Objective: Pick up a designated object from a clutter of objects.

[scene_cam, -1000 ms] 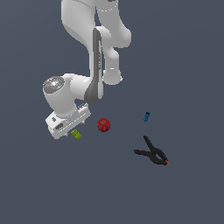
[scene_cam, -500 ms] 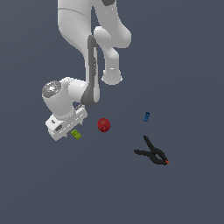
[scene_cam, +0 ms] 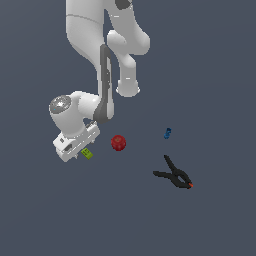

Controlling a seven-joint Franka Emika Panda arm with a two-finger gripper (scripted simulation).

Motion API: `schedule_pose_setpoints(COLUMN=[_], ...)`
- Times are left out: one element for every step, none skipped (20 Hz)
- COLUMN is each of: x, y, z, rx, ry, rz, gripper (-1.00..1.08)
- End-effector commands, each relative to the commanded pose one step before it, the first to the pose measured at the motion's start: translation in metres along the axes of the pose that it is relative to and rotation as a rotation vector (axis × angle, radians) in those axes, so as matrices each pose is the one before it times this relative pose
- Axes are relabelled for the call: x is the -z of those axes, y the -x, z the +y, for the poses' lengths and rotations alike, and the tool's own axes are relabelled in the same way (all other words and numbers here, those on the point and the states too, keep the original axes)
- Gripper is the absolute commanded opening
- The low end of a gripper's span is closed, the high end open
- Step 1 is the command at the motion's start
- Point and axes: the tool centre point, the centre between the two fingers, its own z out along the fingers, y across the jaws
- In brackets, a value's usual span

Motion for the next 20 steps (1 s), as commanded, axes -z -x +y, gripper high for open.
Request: schedule_pose_setpoints(x=[-0.01062,-0.00547,-0.00539,-0.0047,-0.00395,-0.00329,-0.00261,-0.00189,-0.00134,-0.00077,-0.00025,0.0,0.0,0.0,0.0,0.0,0.0,0.0,0.0,0.0], y=[0.00023,0.00004,0.00003,0.00023,-0.00009,0.0001,0.00005,-0.00025,-0.00003,-0.00003,-0.00001,0.0,0.0,0.0,0.0,0.0,0.0,0.0,0.0,0.0], z=[-0.00076,-0.00019,-0.00016,-0.00001,-0.00003,0.00013,0.00019,0.00014,0.00022,0.00017,0.00006,0.0,0.0,0.0,0.0,0.0,0.0,0.0,0.0,0.0], rx=[0.0009,0.00048,0.00048,0.0,0.00048,0.0,0.0,0.00046,0.0,0.0,0.0,0.0,0.0,0.0,0.0,0.0,0.0,0.0,0.0,0.0], ry=[-0.00095,0.00003,0.00004,0.0,0.00005,0.0,0.0,0.00009,0.0,0.0,0.0,0.0,0.0,0.0,0.0,0.0,0.0,0.0,0.0,0.0], rz=[-0.00021,0.00009,0.00009,0.0,0.0001,0.0,0.0,0.00012,0.0,0.0,0.0,0.0,0.0,0.0,0.0,0.0,0.0,0.0,0.0,0.0], gripper=[1.0,1.0,1.0,1.0,1.0,1.0,1.0,1.0,1.0,1.0,1.0,-1.0,-1.0,-1.0,-1.0,-1.0,-1.0,-1.0,-1.0,-1.0])
